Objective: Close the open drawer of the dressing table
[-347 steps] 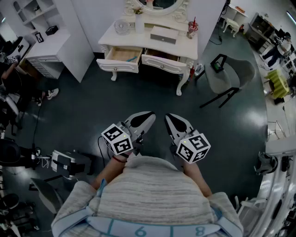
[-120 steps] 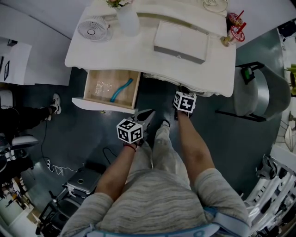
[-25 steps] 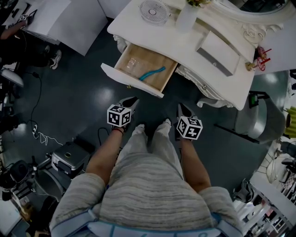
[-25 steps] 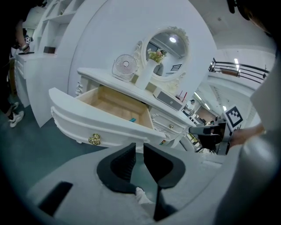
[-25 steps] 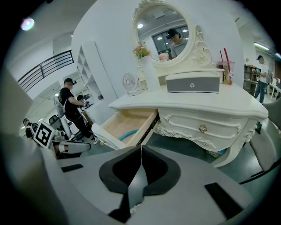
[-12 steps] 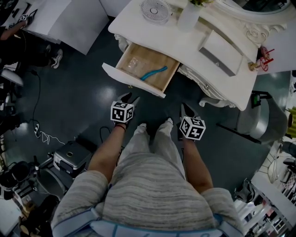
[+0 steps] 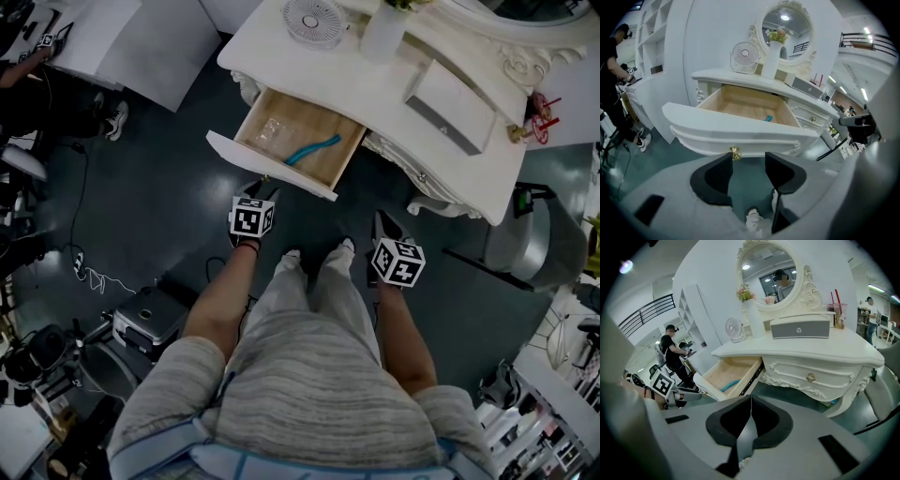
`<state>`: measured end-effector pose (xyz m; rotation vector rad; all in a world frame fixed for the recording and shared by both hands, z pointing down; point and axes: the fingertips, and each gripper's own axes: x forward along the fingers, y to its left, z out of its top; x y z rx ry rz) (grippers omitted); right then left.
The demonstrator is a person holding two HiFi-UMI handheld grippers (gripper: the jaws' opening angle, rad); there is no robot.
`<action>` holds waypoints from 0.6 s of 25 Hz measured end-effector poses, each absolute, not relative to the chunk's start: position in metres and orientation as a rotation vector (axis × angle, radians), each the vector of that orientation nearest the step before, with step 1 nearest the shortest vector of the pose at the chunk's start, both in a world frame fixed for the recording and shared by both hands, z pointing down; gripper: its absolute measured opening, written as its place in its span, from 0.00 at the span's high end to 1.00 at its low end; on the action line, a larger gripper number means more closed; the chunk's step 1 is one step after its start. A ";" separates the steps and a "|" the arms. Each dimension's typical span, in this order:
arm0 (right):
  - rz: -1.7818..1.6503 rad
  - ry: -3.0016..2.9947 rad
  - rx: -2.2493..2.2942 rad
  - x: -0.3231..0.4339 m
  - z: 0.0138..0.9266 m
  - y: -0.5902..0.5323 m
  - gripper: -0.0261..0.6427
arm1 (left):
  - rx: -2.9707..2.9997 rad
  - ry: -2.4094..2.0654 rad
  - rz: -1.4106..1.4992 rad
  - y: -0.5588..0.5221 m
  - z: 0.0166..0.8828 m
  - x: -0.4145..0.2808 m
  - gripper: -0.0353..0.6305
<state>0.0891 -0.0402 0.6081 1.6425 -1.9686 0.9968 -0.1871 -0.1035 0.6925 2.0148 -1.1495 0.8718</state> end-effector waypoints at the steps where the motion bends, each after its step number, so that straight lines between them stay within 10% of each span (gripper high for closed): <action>1: 1.001 -1.969 1.648 0.090 0.608 -0.041 0.94 | 2.012 -1.153 0.886 -0.106 0.695 -0.188 0.63; 15: 1.044 -1.944 1.692 0.111 0.612 -0.046 0.94 | 1.970 -1.180 1.027 -0.124 0.723 -0.192 0.63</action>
